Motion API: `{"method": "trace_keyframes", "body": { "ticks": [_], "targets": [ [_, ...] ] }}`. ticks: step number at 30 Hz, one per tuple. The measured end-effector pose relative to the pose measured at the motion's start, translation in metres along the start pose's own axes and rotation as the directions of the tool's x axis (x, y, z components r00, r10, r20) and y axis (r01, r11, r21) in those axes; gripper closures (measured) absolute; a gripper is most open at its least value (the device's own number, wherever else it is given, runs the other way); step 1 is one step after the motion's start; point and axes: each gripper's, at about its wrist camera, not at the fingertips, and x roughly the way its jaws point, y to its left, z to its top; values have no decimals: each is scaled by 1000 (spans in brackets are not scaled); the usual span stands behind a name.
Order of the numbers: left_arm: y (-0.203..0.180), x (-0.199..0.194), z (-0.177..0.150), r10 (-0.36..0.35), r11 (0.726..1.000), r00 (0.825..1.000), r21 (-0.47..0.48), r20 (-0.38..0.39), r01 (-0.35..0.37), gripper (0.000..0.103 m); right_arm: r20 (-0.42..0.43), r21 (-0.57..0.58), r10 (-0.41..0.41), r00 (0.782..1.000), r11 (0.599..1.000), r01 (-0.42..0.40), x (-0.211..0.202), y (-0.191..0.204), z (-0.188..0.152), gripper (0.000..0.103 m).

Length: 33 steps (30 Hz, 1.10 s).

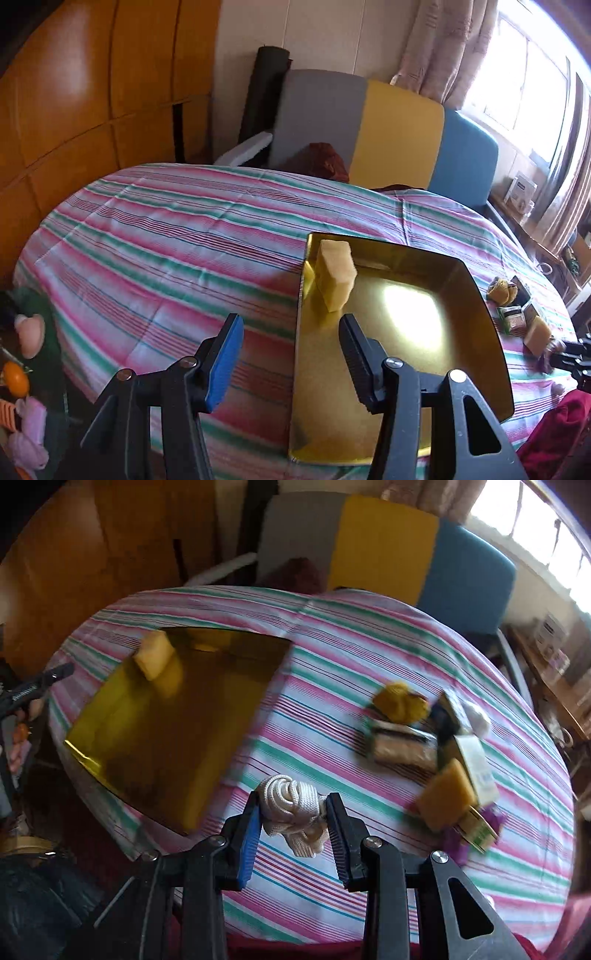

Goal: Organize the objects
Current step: 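Carry the white rope toy into the tray and open the right tool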

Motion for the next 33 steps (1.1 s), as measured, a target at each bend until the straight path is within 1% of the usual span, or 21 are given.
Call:
{"method": "trace_keyframes", "body": {
  "ticks": [2, 3, 6, 8, 9, 10, 13, 17, 19, 21, 22, 24, 25, 26, 29, 33],
  "targets": [
    [3, -6, -2, 22, 1000, 1000, 1, 8, -22, 46, 16, -40, 62, 998, 997, -62, 14, 35, 19, 68],
    [5, -7, -2, 26, 1000, 1000, 2, 10, -26, 43, 17, -57, 88, 996, 995, -87, 23, 53, 29, 68],
    [13, -13, -2, 49, 999, 999, -10, 18, -49, 42, 13, -88, 142, 990, 986, -141, 51, 98, 50, 68],
    [18, -14, -2, 55, 998, 998, -18, 18, -54, 42, 1, -79, 182, 983, 980, -181, 66, 120, 61, 68],
    [21, -15, -2, 57, 998, 998, -24, 17, -57, 42, -6, -81, 192, 981, 978, -192, 77, 122, 63, 68],
    [22, -15, -2, 59, 998, 998, -28, 16, -58, 42, -14, -85, 196, 981, 977, -196, 85, 133, 67, 68],
    [26, -15, -3, 67, 997, 998, -35, 18, -67, 42, -36, -75, 217, 976, 973, -219, 116, 148, 72, 68],
    [28, -12, -5, 67, 997, 998, -41, 10, -66, 42, -52, -42, 231, 972, 972, -233, 142, 165, 82, 68],
    [28, -11, -7, 66, 997, 998, -41, 4, -65, 42, -64, -13, 254, 965, 967, -255, 154, 175, 91, 67],
    [29, -8, -9, 69, 997, 998, -41, 0, -68, 42, -67, 13, 271, 960, 963, -271, 164, 181, 100, 66],
    [29, -6, -10, 70, 997, 998, -41, -5, -71, 42, -67, 34, 281, 957, 960, -279, 171, 184, 106, 63],
    [32, -2, -12, 71, 996, 997, -47, -15, -71, 42, -56, 77, 304, 951, 951, -299, 183, 187, 116, 63],
    [33, -1, -13, 72, 996, 997, -49, -19, -73, 42, -48, 99, 320, 946, 944, -314, 187, 187, 121, 59],
    [34, 0, -14, 70, 996, 997, -49, -21, -71, 42, -35, 124, 332, 943, 937, -326, 188, 186, 124, 53],
    [36, 3, -15, 73, 996, 997, -48, -21, -74, 42, 8, 149, 351, 936, 926, -348, 183, 184, 129, 47],
    [35, 4, -17, 72, 996, 997, -46, -27, -73, 42, 37, 147, 337, 941, 929, -338, 168, 179, 123, 46]
  ]
}}
